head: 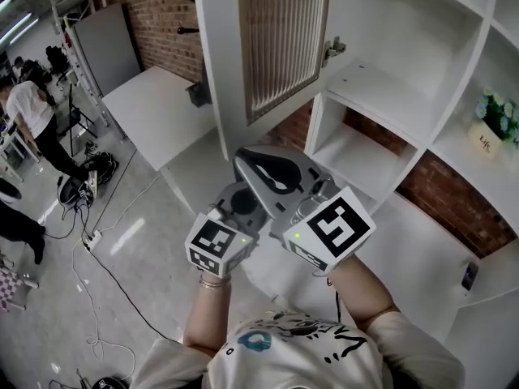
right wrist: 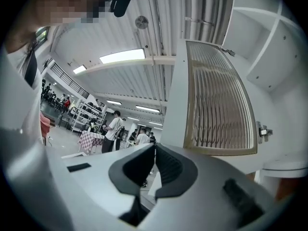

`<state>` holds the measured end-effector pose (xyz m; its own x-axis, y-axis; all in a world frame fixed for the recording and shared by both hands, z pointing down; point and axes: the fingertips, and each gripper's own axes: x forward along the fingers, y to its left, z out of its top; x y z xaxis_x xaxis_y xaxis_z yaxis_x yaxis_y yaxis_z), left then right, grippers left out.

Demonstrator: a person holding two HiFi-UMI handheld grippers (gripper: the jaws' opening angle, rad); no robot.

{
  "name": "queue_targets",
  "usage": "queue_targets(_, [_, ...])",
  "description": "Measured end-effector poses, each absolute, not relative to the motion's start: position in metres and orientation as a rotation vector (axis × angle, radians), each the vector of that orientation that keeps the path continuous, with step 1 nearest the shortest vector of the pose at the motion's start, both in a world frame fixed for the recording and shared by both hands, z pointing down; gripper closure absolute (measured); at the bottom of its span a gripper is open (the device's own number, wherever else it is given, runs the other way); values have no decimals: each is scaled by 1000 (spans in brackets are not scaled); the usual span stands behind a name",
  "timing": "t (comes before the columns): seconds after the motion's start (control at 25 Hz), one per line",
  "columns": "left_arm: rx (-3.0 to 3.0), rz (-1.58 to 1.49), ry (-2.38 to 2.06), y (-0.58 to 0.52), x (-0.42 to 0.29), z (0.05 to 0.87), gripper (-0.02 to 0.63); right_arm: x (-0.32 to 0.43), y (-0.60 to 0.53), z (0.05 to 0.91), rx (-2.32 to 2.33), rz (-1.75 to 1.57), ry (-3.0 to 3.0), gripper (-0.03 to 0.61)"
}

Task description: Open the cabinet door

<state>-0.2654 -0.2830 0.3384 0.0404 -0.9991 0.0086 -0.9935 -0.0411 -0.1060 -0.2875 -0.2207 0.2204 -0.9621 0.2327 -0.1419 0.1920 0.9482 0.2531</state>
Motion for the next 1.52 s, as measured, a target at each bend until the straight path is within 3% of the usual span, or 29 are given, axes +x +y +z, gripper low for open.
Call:
queue_targets(0.72, [-2252,-51,2076,-267,-255,329,600,-232,-250,215,111,354,2941,548])
queue_targets(1.52, [-2503,25,1664,-318,-146,314,600,-98,-333,264,-407,269,3022,551])
